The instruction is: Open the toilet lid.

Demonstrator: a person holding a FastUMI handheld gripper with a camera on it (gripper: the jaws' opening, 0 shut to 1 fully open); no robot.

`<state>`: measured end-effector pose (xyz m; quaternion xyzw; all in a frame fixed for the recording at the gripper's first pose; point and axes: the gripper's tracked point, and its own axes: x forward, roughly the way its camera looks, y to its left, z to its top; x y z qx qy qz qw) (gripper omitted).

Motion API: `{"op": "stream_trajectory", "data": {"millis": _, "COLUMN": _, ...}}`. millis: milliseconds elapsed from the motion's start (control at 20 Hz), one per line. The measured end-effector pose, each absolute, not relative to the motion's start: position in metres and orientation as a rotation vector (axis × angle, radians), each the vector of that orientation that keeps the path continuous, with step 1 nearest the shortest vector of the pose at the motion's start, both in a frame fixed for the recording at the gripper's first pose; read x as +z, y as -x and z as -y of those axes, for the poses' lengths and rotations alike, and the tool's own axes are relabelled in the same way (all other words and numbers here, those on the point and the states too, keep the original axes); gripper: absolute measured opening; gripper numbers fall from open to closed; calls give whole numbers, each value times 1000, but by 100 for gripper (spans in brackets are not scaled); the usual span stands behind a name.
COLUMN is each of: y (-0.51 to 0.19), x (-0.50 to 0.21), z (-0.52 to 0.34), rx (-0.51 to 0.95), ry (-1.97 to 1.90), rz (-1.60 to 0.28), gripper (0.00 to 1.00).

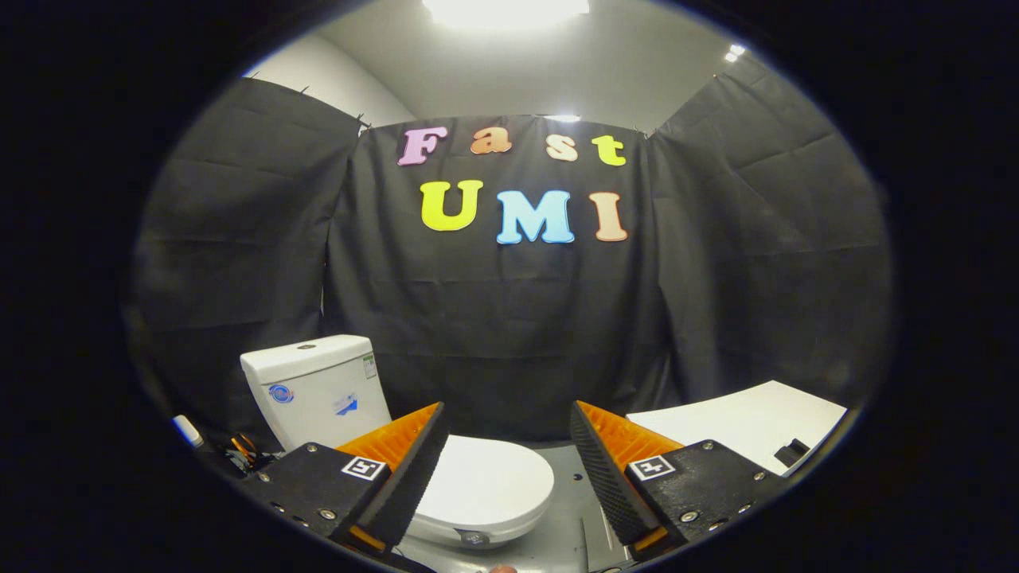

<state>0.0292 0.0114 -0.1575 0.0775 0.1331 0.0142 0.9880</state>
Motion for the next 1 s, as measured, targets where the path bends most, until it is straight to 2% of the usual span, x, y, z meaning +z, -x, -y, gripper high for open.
{"op": "stream_trajectory", "data": {"millis": 500, "y": -27, "x": -273, "z": -64, "rx": 87, "ry": -411, "rz": -489, "gripper": 95}}
{"op": "stream_trajectory", "data": {"millis": 1000, "y": -22, "x": -341, "z": -118, "rx": 66, "ry": -755, "rz": -643, "gripper": 96}}
